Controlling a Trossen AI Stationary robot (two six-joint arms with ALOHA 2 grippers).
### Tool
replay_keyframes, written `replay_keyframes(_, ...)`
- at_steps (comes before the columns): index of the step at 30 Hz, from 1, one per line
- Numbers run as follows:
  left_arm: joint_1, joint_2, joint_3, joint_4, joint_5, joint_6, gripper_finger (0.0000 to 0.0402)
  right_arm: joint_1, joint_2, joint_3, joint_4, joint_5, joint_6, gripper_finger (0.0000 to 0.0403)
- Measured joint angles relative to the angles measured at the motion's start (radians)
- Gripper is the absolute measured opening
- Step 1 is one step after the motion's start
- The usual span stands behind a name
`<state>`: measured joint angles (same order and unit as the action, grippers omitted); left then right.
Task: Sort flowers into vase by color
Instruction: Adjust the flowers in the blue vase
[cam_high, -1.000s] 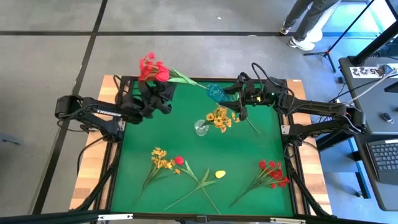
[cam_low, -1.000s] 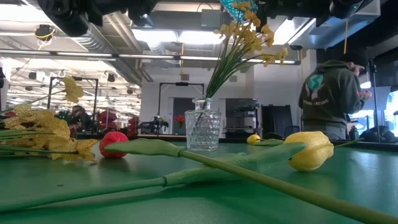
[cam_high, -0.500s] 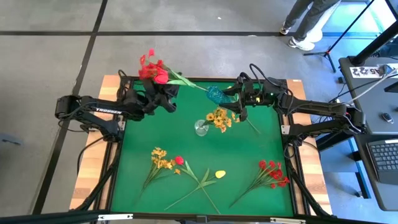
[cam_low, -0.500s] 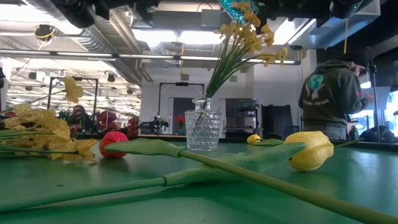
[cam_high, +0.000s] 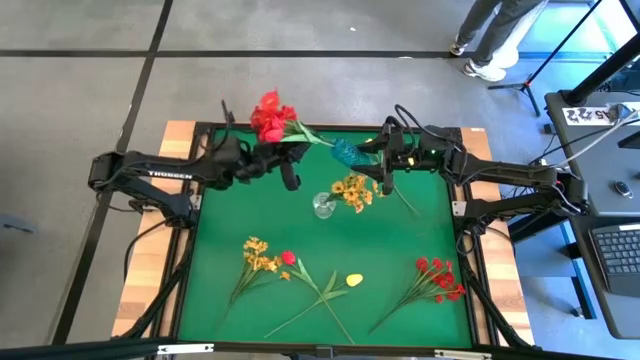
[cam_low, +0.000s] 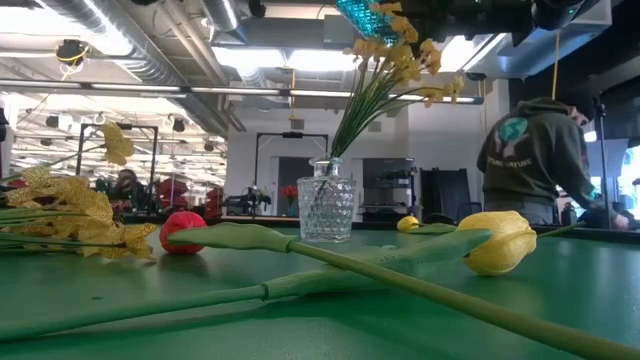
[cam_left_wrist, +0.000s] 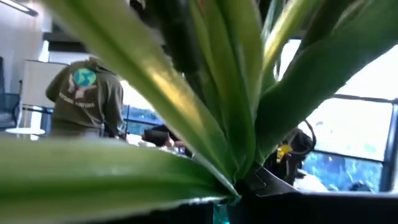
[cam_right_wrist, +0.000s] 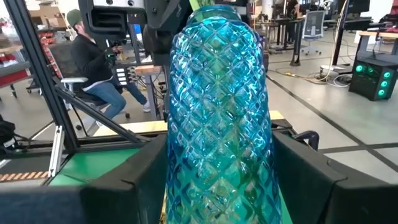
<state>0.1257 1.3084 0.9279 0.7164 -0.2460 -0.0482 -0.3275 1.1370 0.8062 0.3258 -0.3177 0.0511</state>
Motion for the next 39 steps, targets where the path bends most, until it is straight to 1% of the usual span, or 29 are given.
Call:
replay_keyframes(3,0.000,0.000,0.045,-0.067,0.022,0.000,0.0007,0.000,0.000,0.000,0.005,-0.001,-0.016,0.0241)
replay_keyframes(8,0.000,0.000,0.101,-0.163,0.026,0.001,0.0006,0.000,0.000,0.000,0.024,0.006,-0.034,0.0241)
replay_keyframes(11,0.000,0.000,0.107,-0.164,0.034,0.001,0.0008,0.000,0.000,0.019,0.013,0.023,-0.055,0.0241)
replay_keyframes(18,0.007,0.000,0.129,-0.157,0.059,0.001,0.0032,0.000,0.002,0.078,0.009,0.036,-0.067,0.0241)
replay_keyframes(22,0.007,0.000,0.130,-0.163,0.058,0.000,0.0045,0.000,0.033,0.107,0.004,0.035,-0.077,0.0241)
replay_keyframes(31,0.013,-0.002,0.130,-0.220,0.039,0.006,0.0086,0.000,0.149,0.188,-0.014,0.035,-0.088,0.0241)
replay_keyframes(33,0.013,-0.001,0.130,-0.247,0.035,0.016,0.0101,0.000,0.159,0.202,-0.010,0.040,-0.088,0.0241)
replay_keyframes(39,0.011,-0.015,0.134,-0.339,-0.044,0.066,0.0156,-0.014,0.160,0.216,-0.024,0.054,-0.083,0.0241)
